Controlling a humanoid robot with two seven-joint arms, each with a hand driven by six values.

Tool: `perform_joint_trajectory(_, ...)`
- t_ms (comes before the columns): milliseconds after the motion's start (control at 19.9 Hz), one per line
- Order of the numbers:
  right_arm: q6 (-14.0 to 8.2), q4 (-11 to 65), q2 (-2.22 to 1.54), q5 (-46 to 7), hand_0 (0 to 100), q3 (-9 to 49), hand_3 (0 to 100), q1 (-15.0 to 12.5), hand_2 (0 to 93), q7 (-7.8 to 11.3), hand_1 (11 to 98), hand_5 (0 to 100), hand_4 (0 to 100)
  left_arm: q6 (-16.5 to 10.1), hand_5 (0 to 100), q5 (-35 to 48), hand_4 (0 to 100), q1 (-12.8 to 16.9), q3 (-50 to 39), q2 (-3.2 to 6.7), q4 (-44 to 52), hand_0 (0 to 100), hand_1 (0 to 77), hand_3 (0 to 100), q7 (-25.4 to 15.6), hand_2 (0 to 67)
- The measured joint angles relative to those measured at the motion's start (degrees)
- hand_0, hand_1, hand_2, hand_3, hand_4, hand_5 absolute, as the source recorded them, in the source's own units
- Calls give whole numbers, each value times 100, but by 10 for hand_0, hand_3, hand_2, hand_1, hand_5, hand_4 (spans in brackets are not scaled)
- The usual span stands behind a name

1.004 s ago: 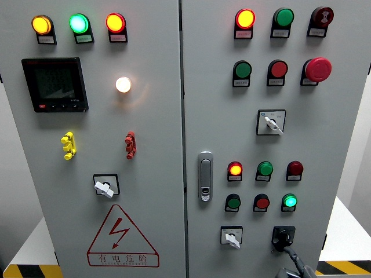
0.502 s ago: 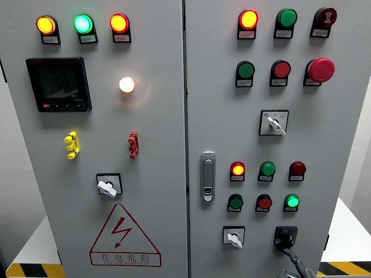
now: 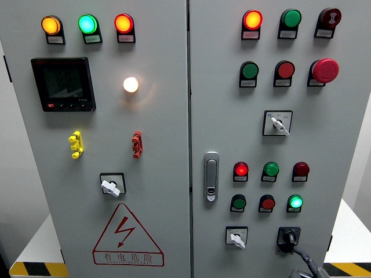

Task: Trip black knob to open circuit
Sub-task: 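Release the knob and lower the right hand away from the cabinet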

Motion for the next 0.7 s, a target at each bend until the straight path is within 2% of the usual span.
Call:
perform_joint_trajectory(201,0,-1,-10,0,1000,38,860,-60,38,11,880,1000,983,0,15,0,66,3,0,0,0,0,30,213,0,130)
perform_joint_trajectory(251,-2,1,-11,0,1000,39,860,-71,38,16,879,1000,967,0,15,0,66,1,0,0,0,0,30,213,0,130)
perform_joint_trajectory(301,-6,13,-15,0,1000,40,862,-81,36,18,875,1000,909,0,15,0,66,1,0,0,0,0,30,213,0,130)
perform_joint_trajectory(402,-7,32,-18,0,1000,46,876,-121,35,19,861,1000,894,0,15,0,66,-1,0,0,0,0,30,213,0,130)
perform_joint_trajectory(502,-7,76,-16,0,1000,47,844,-195,30,19,747,1000,866,0,15,0,66,-1,0,0,0,0,30,213,0,130)
perform_joint_trajectory(552,-8,114,-10,0,1000,46,766,-248,24,19,585,1000,801,0,15,0,66,0,0,0,0,0,31,213,0,130)
perform_joint_trajectory(603,-7,154,-4,0,1000,39,636,-300,25,19,569,921,636,0,15,0,66,2,0,0,0,0,31,213,0,130)
perform_joint_trajectory(653,-3,191,2,0,1000,27,591,-346,26,19,564,851,574,0,15,0,66,2,0,0,0,0,31,213,0,130)
perform_joint_trajectory(703,2,219,6,0,1000,13,482,-381,29,19,542,718,446,0,15,0,66,2,0,0,0,0,30,213,0,130)
